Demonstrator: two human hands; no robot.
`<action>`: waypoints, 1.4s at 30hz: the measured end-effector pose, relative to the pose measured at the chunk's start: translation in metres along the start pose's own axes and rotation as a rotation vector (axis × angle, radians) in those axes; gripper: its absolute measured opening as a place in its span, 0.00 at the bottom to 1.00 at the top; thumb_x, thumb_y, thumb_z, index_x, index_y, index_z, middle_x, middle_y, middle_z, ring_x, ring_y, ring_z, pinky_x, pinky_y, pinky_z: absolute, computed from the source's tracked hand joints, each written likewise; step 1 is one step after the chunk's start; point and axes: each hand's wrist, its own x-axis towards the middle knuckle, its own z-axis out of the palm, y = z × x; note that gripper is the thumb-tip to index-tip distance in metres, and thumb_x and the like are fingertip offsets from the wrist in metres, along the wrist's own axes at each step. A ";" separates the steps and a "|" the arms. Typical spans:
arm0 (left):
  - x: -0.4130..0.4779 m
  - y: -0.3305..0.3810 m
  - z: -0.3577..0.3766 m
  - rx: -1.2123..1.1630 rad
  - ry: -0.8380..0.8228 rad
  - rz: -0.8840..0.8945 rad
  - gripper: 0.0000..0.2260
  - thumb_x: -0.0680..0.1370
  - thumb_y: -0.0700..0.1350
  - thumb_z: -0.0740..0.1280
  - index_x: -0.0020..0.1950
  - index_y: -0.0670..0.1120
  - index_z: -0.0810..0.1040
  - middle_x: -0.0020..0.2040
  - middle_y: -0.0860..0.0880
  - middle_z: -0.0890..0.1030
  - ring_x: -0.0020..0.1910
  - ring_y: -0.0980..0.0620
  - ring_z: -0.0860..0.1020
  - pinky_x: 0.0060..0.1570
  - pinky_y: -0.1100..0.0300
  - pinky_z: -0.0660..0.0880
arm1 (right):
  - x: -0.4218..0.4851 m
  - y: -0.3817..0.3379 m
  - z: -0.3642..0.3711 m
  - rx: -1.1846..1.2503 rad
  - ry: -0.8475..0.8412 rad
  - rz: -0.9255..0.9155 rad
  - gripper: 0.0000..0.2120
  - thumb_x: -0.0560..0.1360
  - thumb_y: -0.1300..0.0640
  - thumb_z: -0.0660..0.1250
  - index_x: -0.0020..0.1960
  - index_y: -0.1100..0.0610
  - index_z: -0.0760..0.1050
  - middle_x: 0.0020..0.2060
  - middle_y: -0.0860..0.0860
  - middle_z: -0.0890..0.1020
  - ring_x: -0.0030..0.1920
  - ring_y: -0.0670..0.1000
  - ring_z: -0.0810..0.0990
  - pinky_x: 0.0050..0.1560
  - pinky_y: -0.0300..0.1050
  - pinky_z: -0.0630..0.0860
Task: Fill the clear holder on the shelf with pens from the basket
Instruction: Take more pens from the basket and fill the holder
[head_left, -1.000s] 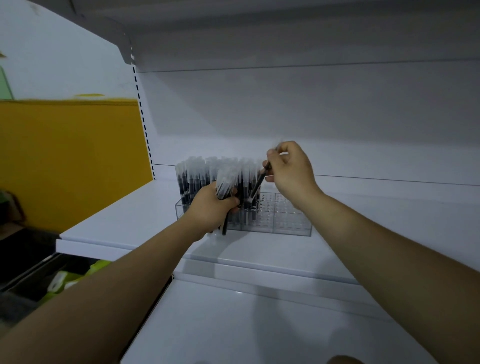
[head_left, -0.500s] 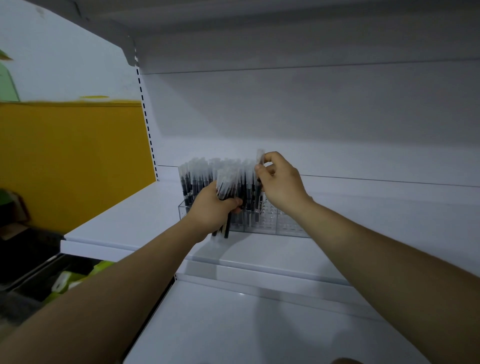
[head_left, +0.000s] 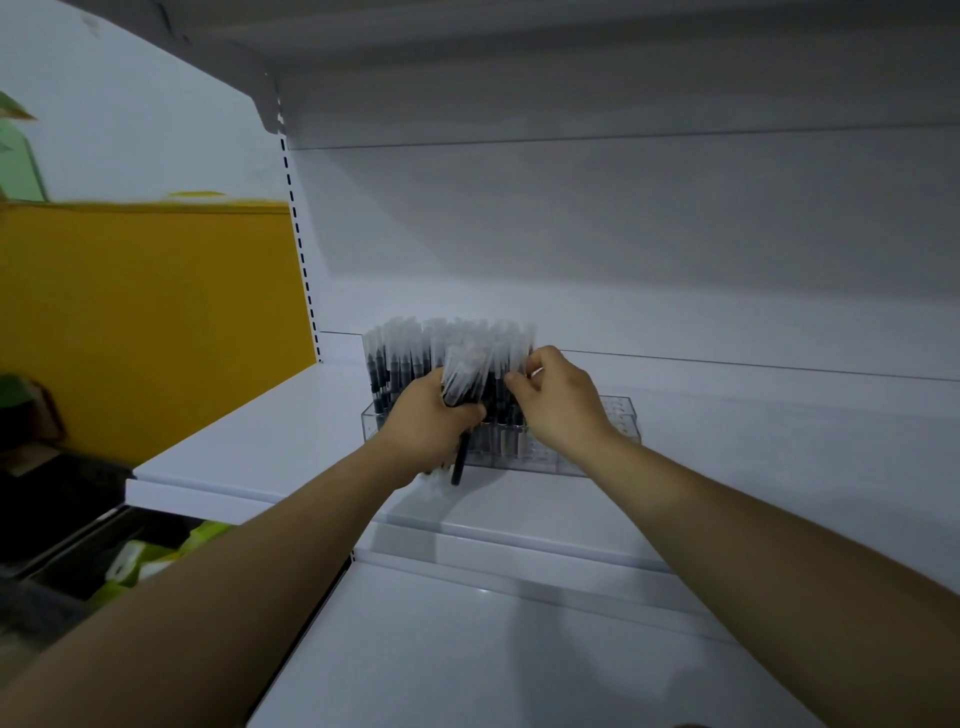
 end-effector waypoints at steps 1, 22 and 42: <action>-0.001 0.000 0.000 -0.011 0.004 -0.004 0.08 0.77 0.40 0.67 0.54 0.50 0.76 0.49 0.40 0.81 0.46 0.41 0.79 0.41 0.55 0.77 | -0.001 -0.001 -0.001 0.008 0.036 -0.017 0.08 0.79 0.51 0.62 0.50 0.55 0.68 0.39 0.49 0.74 0.40 0.50 0.73 0.39 0.43 0.67; 0.008 0.011 0.032 -0.208 -0.001 0.000 0.03 0.79 0.40 0.66 0.48 0.48 0.77 0.45 0.46 0.83 0.44 0.48 0.82 0.44 0.59 0.78 | 0.017 0.013 -0.051 0.451 0.182 0.088 0.04 0.79 0.57 0.62 0.46 0.53 0.73 0.45 0.55 0.82 0.44 0.55 0.83 0.44 0.49 0.82; 0.016 -0.007 0.031 -0.186 -0.060 0.002 0.06 0.79 0.38 0.65 0.52 0.49 0.76 0.43 0.50 0.81 0.40 0.56 0.79 0.40 0.70 0.75 | 0.058 0.024 -0.027 0.314 0.223 -0.008 0.03 0.81 0.57 0.59 0.54 0.51 0.69 0.44 0.58 0.81 0.46 0.58 0.81 0.50 0.54 0.80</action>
